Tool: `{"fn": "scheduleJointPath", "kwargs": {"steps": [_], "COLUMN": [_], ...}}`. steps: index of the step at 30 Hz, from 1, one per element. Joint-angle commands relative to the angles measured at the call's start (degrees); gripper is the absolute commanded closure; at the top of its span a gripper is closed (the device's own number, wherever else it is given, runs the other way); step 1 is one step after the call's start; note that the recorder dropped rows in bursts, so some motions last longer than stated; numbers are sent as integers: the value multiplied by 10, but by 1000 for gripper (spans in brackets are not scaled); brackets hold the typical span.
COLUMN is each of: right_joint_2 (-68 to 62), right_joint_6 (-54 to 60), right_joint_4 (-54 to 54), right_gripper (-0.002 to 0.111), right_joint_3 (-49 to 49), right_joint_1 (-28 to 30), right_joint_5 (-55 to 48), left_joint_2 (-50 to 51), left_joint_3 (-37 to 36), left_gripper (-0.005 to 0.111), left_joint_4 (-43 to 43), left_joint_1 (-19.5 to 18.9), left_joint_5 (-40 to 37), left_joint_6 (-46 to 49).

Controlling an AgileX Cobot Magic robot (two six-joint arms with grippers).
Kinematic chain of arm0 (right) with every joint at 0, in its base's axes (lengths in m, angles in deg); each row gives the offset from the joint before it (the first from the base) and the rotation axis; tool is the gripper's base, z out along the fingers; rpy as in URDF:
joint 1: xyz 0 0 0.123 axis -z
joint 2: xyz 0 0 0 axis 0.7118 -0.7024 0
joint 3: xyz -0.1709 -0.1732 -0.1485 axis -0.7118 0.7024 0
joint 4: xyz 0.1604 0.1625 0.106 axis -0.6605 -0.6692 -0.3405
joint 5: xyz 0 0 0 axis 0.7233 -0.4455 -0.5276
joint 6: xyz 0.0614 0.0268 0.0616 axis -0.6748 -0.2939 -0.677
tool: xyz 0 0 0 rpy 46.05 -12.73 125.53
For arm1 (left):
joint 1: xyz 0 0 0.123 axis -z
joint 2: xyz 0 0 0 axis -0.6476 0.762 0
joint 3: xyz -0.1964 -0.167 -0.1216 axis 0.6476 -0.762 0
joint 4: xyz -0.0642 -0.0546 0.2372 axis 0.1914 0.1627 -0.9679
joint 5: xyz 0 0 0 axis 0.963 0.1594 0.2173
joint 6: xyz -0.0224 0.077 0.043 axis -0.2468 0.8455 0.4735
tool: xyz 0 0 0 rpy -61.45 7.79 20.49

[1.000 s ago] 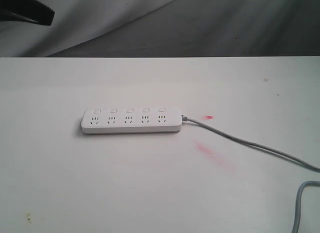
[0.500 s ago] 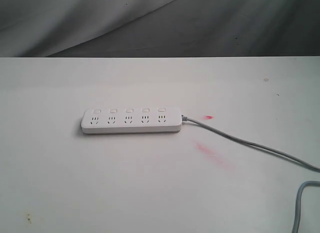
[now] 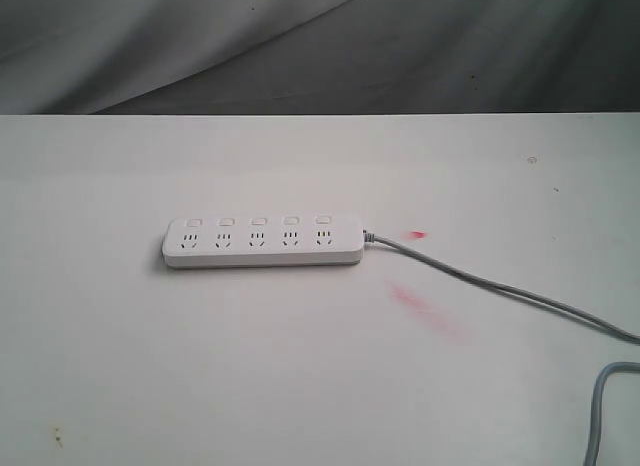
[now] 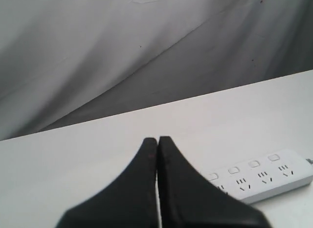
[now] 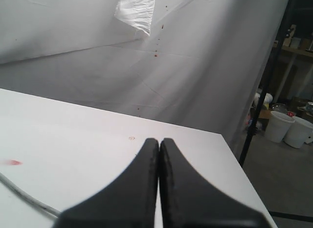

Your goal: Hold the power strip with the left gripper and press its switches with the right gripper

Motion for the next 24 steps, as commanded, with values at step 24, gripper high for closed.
{"fn": "scheduleJointPath", "kwargs": {"steps": [24], "right_joint_2": [2], "right_joint_6": [0], "right_joint_4": [-3], "right_gripper": [108], "right_joint_3": [2], "right_joint_1": [4], "right_joint_5": [-1], "left_joint_2": [-408], "left_joint_3": [-297], "left_gripper": [106], "left_joint_4": [8], "left_joint_1": [1], "left_joint_5": [-77], "left_joint_6": [-46]}}
